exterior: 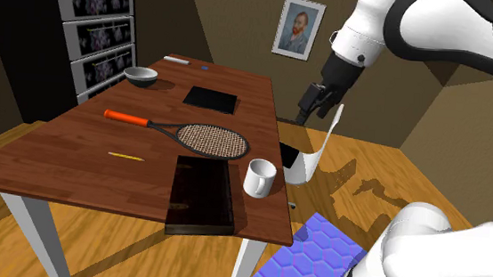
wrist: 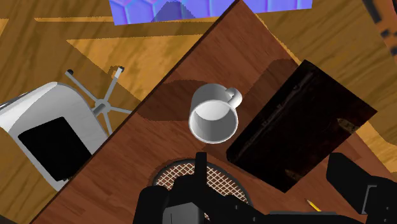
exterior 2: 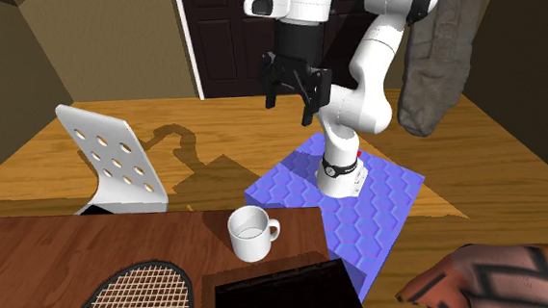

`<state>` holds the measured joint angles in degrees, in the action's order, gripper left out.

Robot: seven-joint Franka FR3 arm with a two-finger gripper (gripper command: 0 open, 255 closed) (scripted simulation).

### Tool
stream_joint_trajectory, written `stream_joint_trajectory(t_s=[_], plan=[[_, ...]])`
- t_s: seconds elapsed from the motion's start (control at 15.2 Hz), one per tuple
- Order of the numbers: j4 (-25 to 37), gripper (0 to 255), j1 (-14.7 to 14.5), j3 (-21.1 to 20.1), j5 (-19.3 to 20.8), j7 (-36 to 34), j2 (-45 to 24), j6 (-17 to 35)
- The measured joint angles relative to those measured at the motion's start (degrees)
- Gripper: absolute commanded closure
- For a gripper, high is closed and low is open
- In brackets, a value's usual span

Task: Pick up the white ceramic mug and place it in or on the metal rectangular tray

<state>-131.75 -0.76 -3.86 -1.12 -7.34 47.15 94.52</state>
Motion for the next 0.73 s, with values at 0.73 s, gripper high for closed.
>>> stream_joint_trajectory(t_s=[0.73], plan=[[-13.3,0,0.8,4.9,1.6,6.2,-4.2,17.7]])
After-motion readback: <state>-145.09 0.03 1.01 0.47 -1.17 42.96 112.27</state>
